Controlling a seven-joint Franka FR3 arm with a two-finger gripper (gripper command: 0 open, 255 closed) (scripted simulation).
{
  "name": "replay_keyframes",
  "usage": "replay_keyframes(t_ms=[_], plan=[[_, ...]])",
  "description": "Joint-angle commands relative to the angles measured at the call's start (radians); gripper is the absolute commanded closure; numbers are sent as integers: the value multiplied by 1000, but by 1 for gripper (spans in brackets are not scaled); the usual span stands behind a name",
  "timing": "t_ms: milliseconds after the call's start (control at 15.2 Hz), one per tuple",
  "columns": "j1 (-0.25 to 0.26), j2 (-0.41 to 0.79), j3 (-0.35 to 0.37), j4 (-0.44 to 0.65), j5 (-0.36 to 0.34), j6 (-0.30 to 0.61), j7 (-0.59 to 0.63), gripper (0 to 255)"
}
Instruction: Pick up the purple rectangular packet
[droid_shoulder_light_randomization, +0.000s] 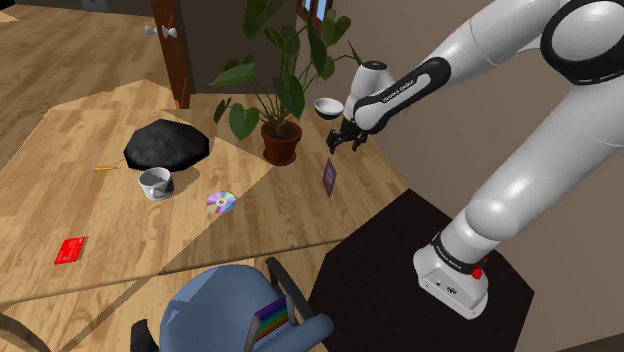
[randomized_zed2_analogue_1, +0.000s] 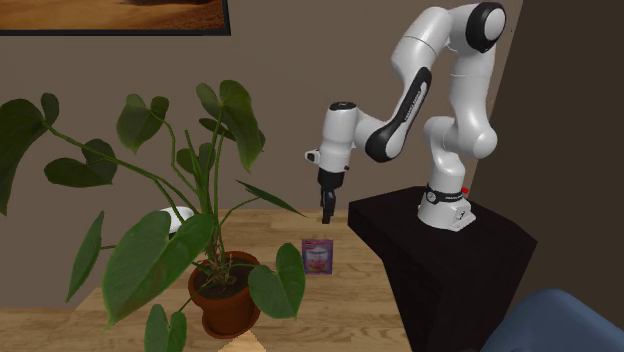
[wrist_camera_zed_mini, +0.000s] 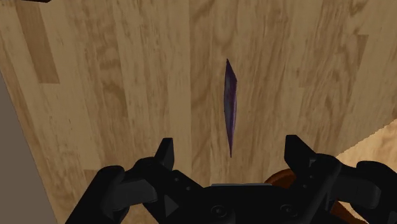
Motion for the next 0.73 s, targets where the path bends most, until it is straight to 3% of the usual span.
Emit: replay_keyframes(t_ms=[0, 264, 660], plan=[[-2, 89, -2, 29, -10, 62, 28, 0], [2, 261, -12, 108, -26, 158, 74, 0], [12, 347, -27, 127, -44, 227, 94, 0]])
